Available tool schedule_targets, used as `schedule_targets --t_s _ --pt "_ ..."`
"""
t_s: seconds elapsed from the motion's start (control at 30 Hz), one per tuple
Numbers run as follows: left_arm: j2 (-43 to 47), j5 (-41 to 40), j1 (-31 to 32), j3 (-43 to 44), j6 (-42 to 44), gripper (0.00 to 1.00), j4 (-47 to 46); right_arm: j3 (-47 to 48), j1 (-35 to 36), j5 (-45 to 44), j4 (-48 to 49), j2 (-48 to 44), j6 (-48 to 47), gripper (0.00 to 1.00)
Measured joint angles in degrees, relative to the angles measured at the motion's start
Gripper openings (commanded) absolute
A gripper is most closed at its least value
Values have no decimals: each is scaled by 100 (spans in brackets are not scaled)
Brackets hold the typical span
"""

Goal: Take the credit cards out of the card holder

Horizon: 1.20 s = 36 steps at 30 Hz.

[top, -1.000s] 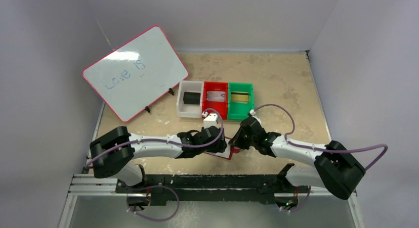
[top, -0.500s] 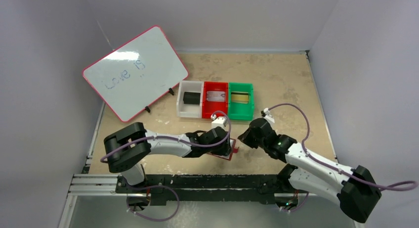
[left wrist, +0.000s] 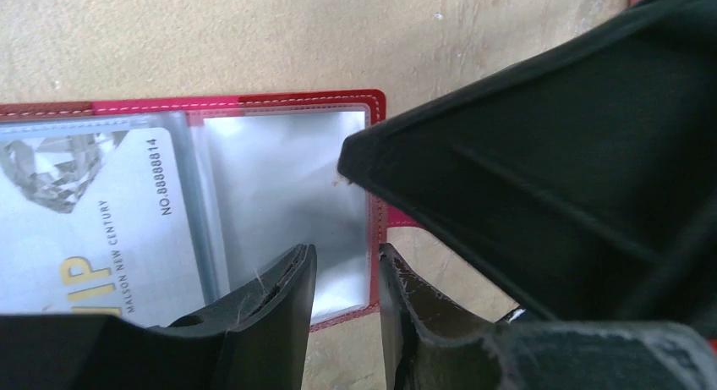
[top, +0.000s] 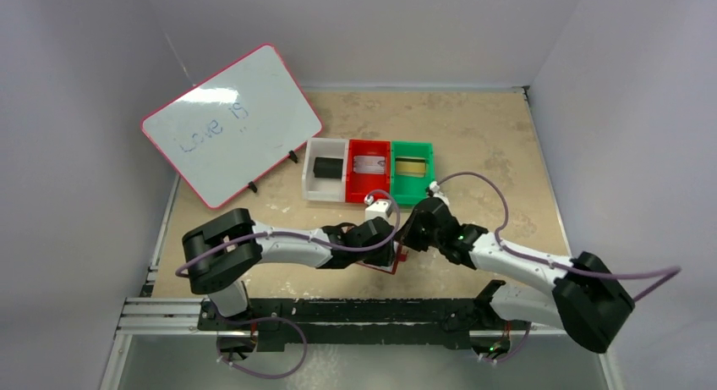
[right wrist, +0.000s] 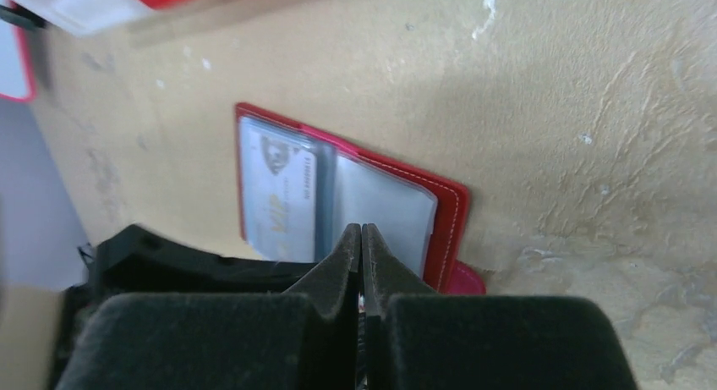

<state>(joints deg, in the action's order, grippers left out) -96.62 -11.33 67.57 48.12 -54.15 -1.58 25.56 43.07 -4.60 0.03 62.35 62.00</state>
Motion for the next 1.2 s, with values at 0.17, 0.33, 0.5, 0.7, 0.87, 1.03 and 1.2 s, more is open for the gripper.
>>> schedule_targets --t_s 0.17,0.33,0.5,0.7,0.87,1.03,1.2 --pt "162 -201 2 -85 26 33 177 20 0 295 284 809 -79 0" --pt "890 -654 2 -393 39 44 579 -96 0 516 684 1143 -160 0" --pt "1587 -1366 -52 -391 81 51 1064 -358 0 605 1117 1038 -162 0" --pt "1427 -1537 -638 -393 103 49 1399 -509 0 861 1499 994 -289 0" --pt "1088 -1434 -710 -393 131 44 1451 -509 0 1182 1886 994 -404 3" --pt "918 -1320 -704 -398 131 39 1456 -529 0 1517 2251 1008 -348 11" --pt "918 -1215 -704 -455 129 35 1445 -522 0 1779 2653 1416 -289 9"
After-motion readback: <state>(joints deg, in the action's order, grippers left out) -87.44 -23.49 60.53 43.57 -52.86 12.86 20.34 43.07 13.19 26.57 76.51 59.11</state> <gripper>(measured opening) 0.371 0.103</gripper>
